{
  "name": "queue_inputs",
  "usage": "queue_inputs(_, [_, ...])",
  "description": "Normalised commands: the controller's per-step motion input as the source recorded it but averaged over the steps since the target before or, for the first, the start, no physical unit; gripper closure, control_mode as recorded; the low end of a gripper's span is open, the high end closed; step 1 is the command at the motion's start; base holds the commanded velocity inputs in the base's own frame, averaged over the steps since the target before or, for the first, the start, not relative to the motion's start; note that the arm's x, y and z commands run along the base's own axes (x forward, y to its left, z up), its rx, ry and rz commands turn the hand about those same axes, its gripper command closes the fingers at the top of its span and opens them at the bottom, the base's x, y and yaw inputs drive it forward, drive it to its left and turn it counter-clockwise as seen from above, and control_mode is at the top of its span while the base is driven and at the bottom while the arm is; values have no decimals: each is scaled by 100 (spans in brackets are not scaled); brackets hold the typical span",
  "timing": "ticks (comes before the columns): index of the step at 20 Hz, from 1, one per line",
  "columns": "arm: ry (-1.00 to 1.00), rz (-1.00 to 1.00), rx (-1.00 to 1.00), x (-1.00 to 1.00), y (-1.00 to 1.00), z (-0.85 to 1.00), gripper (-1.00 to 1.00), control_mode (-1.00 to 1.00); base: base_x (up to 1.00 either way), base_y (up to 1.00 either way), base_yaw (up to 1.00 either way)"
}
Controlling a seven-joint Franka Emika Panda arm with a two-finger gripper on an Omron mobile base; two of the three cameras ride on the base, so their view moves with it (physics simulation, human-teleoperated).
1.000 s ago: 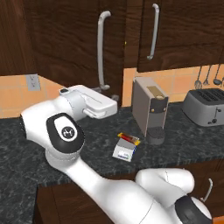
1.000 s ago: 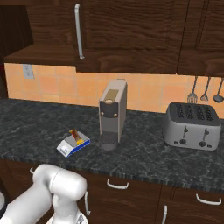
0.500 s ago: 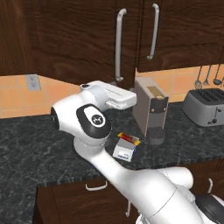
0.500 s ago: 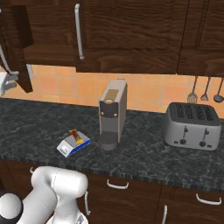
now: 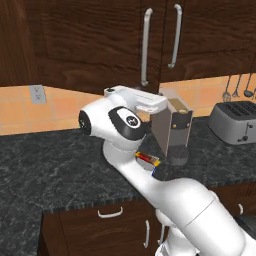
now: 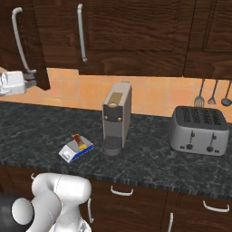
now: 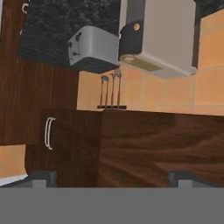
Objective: Pick the bar and place it on the digital scale for weighing, and close the cabinet.
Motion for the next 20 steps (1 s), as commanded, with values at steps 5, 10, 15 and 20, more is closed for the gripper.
queue_inputs(5, [1, 5, 10, 36, -55, 16, -100, -100, 0, 0, 0])
queue_inputs(10, [0, 7, 8, 31, -59, 15, -100, -100, 0, 0, 0])
queue_inputs(15, [0, 1, 3, 27, -71, 5, -100, -100, 0, 0, 0])
queue_inputs(20, [-2, 0, 1, 31, -74, 0, -100, -100, 0, 0, 0])
